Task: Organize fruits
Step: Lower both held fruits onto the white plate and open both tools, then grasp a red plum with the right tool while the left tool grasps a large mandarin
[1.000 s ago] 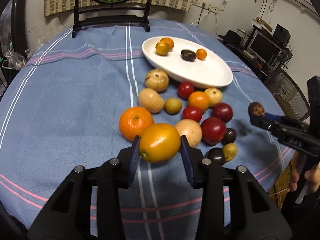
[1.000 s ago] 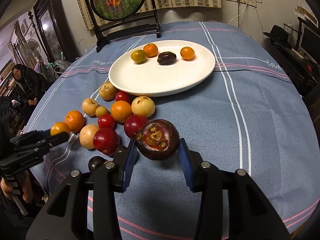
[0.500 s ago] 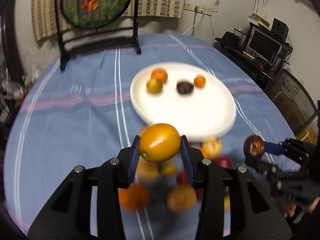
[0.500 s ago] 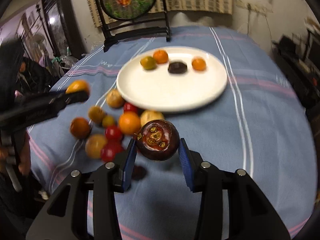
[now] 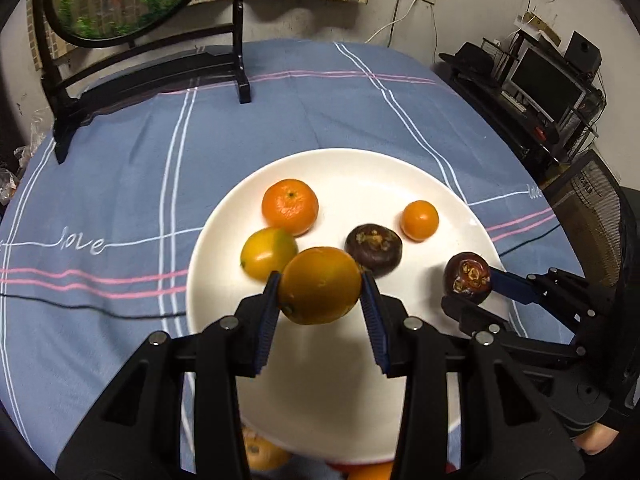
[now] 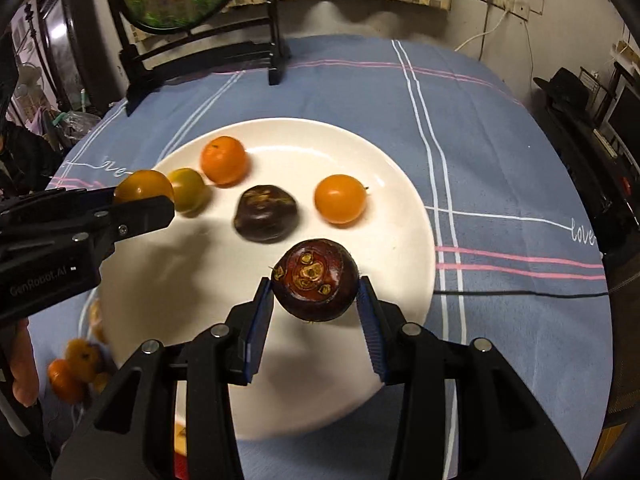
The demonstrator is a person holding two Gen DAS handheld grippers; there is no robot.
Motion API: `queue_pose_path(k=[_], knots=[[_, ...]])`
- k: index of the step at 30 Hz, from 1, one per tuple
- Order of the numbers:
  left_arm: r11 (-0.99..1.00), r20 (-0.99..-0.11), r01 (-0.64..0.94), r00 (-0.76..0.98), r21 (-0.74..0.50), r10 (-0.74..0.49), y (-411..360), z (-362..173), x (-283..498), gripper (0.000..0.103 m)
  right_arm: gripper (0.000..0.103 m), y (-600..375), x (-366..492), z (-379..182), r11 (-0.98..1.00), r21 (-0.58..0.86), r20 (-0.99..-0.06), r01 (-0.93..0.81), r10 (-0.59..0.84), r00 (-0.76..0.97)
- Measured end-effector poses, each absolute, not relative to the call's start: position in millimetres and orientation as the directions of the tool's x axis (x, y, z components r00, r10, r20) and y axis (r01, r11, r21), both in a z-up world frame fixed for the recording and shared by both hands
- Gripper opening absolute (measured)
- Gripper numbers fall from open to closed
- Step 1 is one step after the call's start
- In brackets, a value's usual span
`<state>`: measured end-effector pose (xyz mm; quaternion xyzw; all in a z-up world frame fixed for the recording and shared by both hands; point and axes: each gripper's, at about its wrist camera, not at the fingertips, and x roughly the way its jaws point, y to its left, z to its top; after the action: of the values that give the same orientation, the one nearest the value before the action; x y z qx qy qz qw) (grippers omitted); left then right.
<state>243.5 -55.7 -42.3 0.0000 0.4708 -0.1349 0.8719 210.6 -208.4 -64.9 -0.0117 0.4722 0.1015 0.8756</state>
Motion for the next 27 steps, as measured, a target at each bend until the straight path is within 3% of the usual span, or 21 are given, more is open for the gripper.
queue_pose_path(k=[4,5,6,7,12,16,19,22,27], knots=[[0.965,-0.829,0.229,0.510,-0.128,-0.231,-62,-49,263,0.041,0.044,-211,223,-68,0.981,0.075,-0.824,-0.179,0.162,0.542],[0.965,-0.830,0.226,0.509,-0.129,-0.231,-63,-49,267,0.042,0.052,-210,226,-68,0.981,0.067,-0.821,-0.181,0.157,0.549],[0.967,-0.830,0.222,0.510,-0.128,-0.227,-64,-49,272,0.055,0.063,-208,228,-66,0.984,0.042,-0.816,-0.173,0.134,0.562],[0.969,-0.827,0.214,0.518,-0.124,-0.220,-63,-47,273,0.066,0.063,-210,227,-63,0.986,0.027,-0.809,-0.163,0.118,0.576],[0.966,-0.765,0.219,0.596,-0.136,-0.243,-44,-11,242,0.066,0.063,-222,205,-39,0.987,0.043,-0.792,-0.154,0.128,0.597],[0.968,-0.722,0.226,0.652,-0.108,-0.233,-21,13,180,0.082,0.065,-230,154,-24,0.979,0.096,-0.778,-0.182,0.187,0.600],[0.980,-0.698,0.183,0.693,-0.074,-0.182,-1,5,127,0.085,0.065,-228,105,-32,0.969,0.161,-0.754,-0.186,0.242,0.610],[0.983,-0.694,0.133,0.696,-0.130,-0.186,22,-16,84,0.084,0.065,-218,69,-48,0.951,0.233,-0.749,-0.204,0.309,0.586],[0.986,-0.726,0.081,0.669,-0.145,-0.162,48,-49,34,0.084,0.065,-193,31,-55,0.944,0.194,-0.767,-0.266,0.315,0.559]])
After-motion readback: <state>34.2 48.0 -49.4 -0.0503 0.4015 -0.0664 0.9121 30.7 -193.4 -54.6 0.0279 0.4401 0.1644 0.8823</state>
